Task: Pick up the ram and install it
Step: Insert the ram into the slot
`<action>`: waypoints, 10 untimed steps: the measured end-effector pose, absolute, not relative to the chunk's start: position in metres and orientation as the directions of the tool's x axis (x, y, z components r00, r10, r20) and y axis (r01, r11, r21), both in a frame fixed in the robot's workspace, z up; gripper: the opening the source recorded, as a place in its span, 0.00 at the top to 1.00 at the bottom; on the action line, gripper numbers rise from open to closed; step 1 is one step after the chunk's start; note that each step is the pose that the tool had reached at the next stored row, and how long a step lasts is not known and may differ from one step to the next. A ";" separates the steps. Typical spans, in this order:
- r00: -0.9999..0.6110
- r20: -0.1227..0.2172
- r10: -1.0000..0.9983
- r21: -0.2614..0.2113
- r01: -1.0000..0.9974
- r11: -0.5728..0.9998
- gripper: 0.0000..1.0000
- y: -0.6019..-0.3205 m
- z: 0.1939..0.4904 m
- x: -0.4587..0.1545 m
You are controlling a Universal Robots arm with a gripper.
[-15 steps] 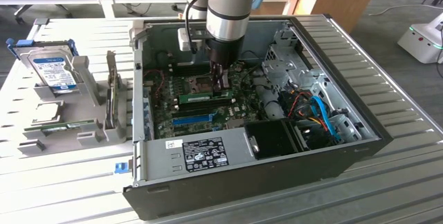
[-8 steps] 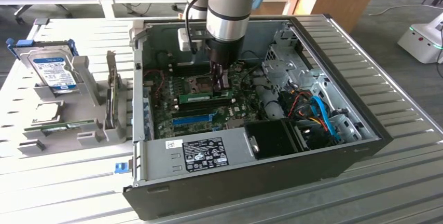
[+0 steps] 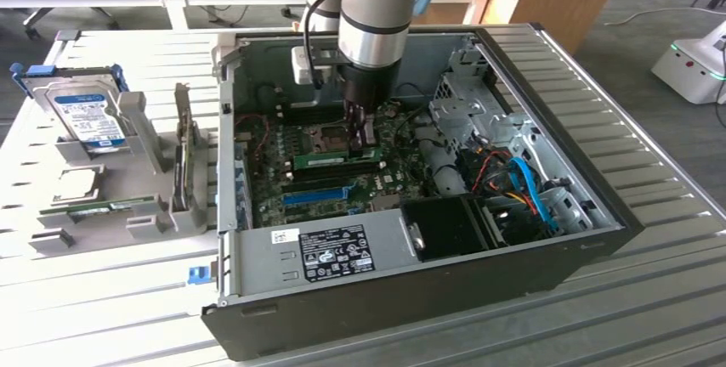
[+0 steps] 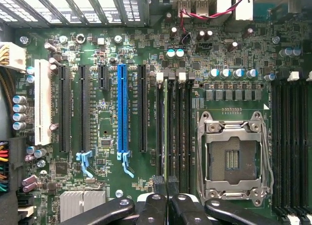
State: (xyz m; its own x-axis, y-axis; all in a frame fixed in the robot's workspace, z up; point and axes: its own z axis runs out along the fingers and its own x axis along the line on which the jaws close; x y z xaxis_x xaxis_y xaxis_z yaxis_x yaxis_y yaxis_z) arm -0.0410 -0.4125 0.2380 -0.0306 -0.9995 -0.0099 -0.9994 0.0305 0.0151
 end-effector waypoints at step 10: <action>-0.031 -0.010 -0.999 0.015 -0.999 0.031 0.88 -0.416 0.238 -0.041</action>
